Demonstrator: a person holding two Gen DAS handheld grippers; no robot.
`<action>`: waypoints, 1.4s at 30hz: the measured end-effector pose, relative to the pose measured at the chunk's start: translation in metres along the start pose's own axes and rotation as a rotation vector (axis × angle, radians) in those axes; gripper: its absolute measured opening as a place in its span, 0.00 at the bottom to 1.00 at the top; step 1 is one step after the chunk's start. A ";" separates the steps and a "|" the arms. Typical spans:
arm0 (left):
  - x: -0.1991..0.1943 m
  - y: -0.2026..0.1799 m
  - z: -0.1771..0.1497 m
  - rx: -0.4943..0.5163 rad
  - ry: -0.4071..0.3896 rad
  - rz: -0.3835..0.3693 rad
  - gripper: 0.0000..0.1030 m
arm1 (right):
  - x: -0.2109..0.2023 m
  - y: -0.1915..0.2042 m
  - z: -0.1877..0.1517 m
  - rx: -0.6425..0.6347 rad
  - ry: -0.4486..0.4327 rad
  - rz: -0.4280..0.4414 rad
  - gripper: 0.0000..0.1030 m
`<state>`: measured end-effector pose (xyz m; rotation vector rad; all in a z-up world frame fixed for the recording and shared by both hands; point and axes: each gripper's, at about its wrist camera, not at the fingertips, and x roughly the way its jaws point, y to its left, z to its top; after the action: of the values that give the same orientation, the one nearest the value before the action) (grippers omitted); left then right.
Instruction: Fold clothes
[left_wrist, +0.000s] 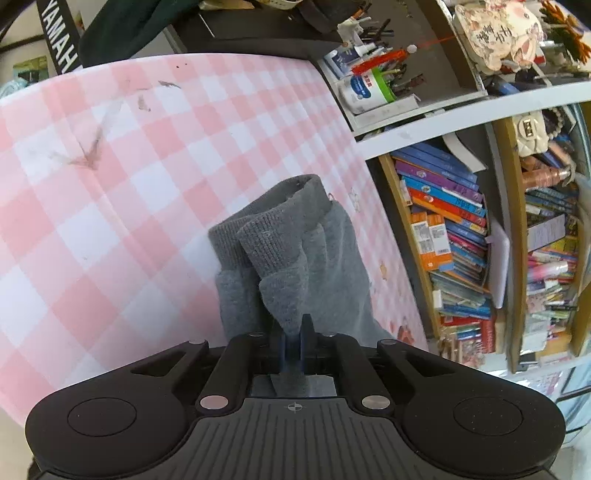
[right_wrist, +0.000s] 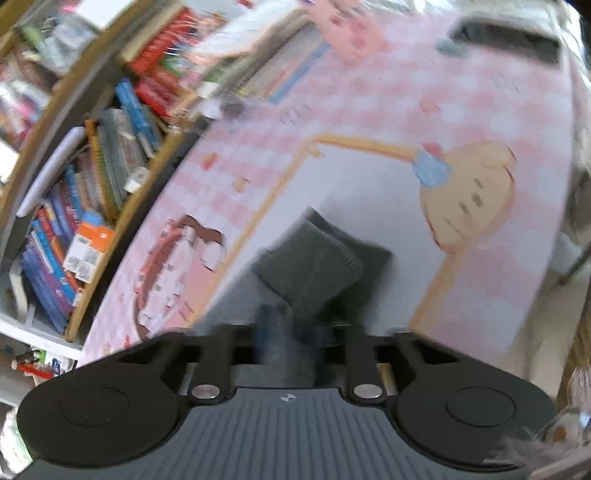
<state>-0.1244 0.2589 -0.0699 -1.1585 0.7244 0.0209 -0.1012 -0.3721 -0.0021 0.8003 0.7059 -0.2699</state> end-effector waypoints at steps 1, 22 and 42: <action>-0.002 -0.002 0.001 0.006 -0.005 -0.012 0.05 | -0.011 0.012 0.000 -0.085 -0.059 0.037 0.08; -0.003 0.001 -0.007 0.032 0.020 0.102 0.51 | 0.015 -0.022 -0.027 0.026 0.116 -0.109 0.35; -0.016 -0.003 0.002 0.004 -0.131 0.059 0.10 | 0.049 0.018 -0.034 -0.145 0.151 -0.067 0.15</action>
<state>-0.1347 0.2647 -0.0591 -1.1210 0.6415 0.1433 -0.0722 -0.3333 -0.0417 0.6641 0.8854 -0.2170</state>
